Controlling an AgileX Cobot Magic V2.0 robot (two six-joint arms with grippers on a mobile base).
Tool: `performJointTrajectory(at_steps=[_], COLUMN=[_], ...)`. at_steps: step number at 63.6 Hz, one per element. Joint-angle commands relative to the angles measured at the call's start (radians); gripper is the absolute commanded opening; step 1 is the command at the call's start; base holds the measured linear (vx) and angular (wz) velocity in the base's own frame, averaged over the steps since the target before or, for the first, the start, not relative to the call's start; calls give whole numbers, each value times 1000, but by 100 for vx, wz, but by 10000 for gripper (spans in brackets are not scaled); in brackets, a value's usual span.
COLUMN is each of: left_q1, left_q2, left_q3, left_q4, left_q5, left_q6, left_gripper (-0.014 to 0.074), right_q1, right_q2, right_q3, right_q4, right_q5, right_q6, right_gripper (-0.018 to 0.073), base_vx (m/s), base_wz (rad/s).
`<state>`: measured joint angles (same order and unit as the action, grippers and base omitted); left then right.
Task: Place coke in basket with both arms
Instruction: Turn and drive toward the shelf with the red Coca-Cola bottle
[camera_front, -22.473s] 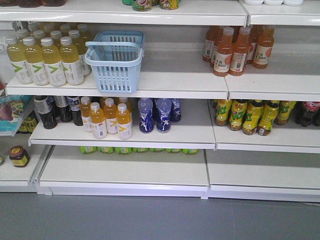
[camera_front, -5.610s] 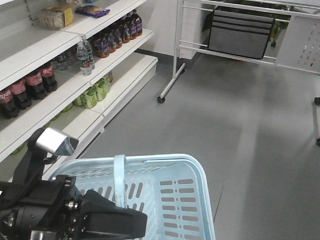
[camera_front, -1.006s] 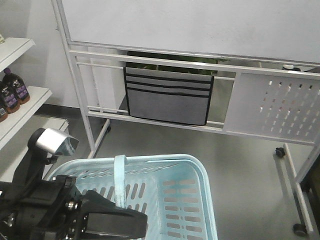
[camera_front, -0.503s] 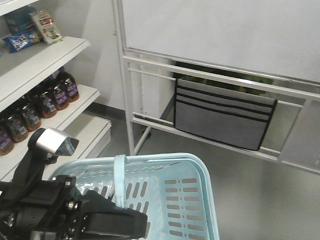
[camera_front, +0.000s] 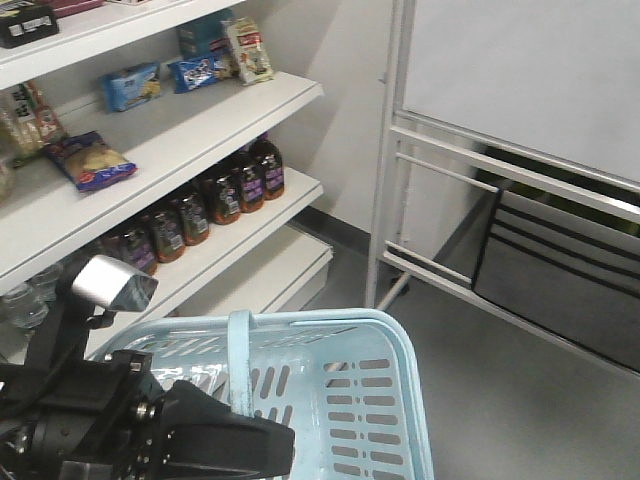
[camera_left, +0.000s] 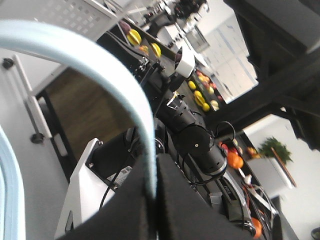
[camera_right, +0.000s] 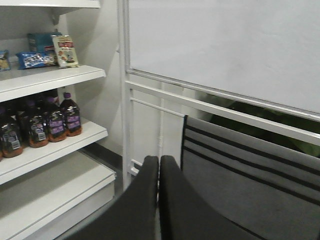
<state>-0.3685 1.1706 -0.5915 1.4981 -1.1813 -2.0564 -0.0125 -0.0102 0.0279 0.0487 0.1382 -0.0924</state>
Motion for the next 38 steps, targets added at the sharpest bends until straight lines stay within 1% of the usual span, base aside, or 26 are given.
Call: performJointTrajectory(at_steps=[1, 38], left_q1=[-3, -3], left_q2=[-22, -22], left_q3=[-25, -25], left_q4=[-83, -83], left_q5=[-64, -64], left_q6=[6, 6], left_gripper=[-6, -6], right_q1=[-6, -6], right_q2=[-19, -19], right_q3=[11, 11], right_q4=[-7, -7], right_q5=[-74, -74], right_q6=[-5, -5], right_gripper=[-5, -5], base_vx=[10, 9], base_wz=[51, 54])
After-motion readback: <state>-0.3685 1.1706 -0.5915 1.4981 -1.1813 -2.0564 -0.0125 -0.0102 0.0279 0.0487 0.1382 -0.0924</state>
